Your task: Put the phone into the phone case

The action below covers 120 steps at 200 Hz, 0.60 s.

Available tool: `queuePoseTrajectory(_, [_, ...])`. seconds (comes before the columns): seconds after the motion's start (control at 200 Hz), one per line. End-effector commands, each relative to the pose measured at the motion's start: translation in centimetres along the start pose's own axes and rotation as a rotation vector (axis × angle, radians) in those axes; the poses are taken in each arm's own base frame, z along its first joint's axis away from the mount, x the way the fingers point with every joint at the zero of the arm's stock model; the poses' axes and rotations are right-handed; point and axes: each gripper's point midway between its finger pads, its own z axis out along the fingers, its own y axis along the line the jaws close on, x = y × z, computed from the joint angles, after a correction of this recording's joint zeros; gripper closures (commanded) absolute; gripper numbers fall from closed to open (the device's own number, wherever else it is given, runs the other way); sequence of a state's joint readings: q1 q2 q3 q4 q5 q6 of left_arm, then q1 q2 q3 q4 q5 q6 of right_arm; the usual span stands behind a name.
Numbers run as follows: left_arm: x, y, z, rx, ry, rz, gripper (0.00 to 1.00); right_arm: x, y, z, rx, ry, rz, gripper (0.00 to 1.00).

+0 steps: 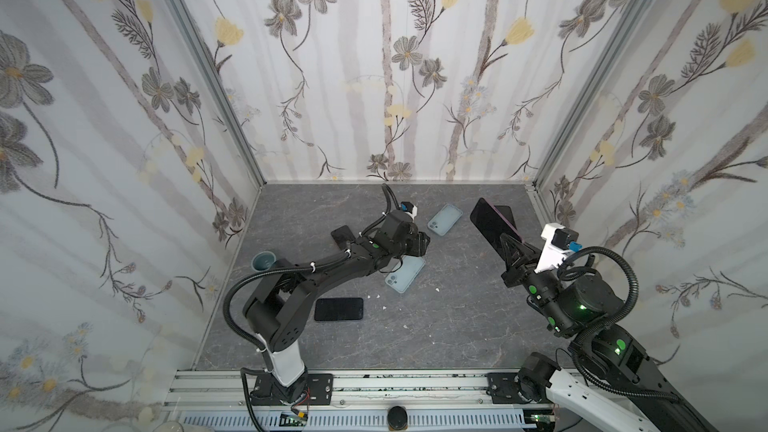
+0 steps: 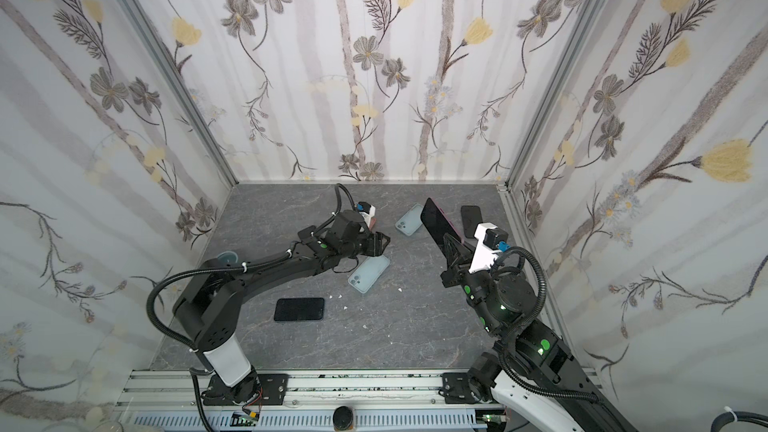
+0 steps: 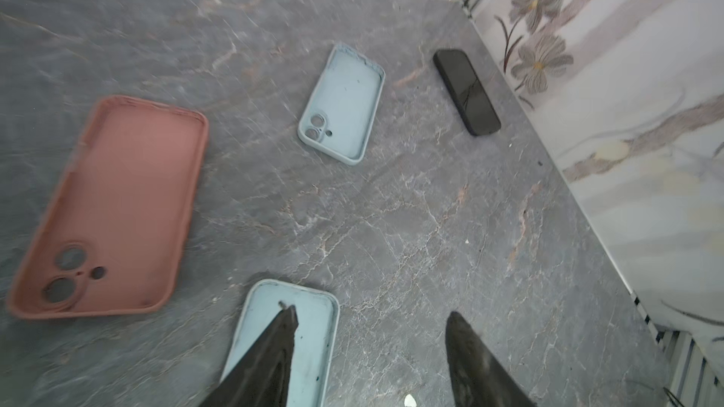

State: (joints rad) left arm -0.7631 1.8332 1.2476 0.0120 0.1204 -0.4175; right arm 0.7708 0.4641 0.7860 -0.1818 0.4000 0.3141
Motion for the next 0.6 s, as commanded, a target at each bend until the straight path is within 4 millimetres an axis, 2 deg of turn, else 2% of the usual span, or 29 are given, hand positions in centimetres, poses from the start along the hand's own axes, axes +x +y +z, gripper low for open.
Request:
queuePoseTrajectory(0.0, [3.4, -0.4, 2.4, -0.014, 0.167, 0.044, 0.39, -0.8, -1.0, -0.8, 0.039, -0.042, 0.034, 1.0])
queuePoseTrajectory(0.12, [6.1, -0.5, 4.3, -0.045, 0.261, 0.106, 0.39, -1.1, -1.5, -1.5, 0.053, -0.056, 0.043, 1.0])
queuePoseTrajectory(0.265, [7.7, -0.2, 5.0, -0.066, 0.295, 0.14, 0.39, -0.8, -1.6, -1.4, 0.057, -0.044, 0.038, 1.0])
queuePoseTrajectory(0.4, [8.5, 0.6, 5.1, -0.102, 0.306, 0.152, 0.38, -0.1, -1.3, -0.8, 0.053, -0.016, 0.031, 1.0])
queuePoseTrajectory(0.595, [8.2, 1.2, 4.7, -0.138, 0.271, 0.183, 0.39, 0.7, -0.8, 0.1, 0.037, 0.018, 0.021, 1.0])
